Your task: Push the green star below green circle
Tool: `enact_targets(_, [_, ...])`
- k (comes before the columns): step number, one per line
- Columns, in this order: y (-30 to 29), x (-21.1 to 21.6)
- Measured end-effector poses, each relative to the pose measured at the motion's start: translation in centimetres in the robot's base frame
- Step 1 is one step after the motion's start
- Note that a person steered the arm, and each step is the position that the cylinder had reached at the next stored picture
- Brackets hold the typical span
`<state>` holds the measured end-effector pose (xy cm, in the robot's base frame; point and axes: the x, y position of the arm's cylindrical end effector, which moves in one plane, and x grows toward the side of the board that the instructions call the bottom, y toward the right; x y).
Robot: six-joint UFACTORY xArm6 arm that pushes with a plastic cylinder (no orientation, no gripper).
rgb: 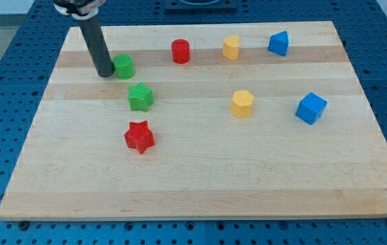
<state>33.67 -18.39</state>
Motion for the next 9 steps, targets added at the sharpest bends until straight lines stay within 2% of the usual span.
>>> enact_targets(3, [3.9,-0.1])
enact_targets(5, [-0.3,2.9])
enact_targets(6, [-0.7,6.0])
enact_targets(8, [3.1,13.0])
enact_targets(9, [3.6,13.5])
